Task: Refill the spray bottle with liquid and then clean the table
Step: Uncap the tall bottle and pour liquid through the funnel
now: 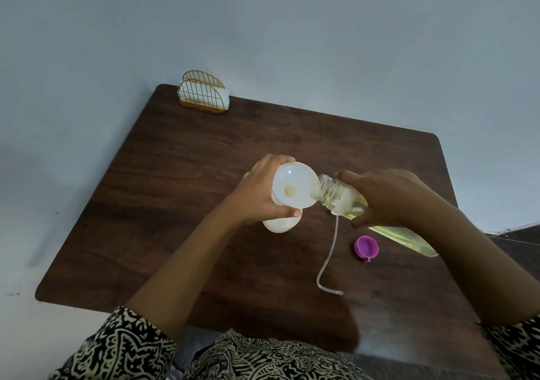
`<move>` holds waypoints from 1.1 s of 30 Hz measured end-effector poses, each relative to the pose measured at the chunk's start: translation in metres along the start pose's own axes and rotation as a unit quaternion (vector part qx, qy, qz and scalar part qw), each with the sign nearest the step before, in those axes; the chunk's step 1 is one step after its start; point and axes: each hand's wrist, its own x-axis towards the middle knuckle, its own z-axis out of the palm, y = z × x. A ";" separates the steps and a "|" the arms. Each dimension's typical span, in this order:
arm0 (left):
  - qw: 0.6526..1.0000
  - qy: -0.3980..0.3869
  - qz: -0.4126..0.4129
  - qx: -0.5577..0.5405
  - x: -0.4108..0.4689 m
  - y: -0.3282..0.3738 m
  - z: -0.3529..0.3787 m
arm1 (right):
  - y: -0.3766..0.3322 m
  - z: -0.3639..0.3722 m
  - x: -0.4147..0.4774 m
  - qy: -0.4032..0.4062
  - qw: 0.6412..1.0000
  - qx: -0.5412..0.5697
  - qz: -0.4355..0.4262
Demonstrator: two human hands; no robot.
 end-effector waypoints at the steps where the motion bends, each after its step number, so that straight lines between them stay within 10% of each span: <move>1: 1.000 0.001 0.000 0.000 0.000 0.000 0.000 | 0.000 0.000 0.000 0.000 1.000 0.001 -0.001; 33: 1.000 0.001 -0.010 0.000 -0.002 0.003 0.001 | 0.001 0.004 -0.003 -0.003 1.000 0.023 -0.003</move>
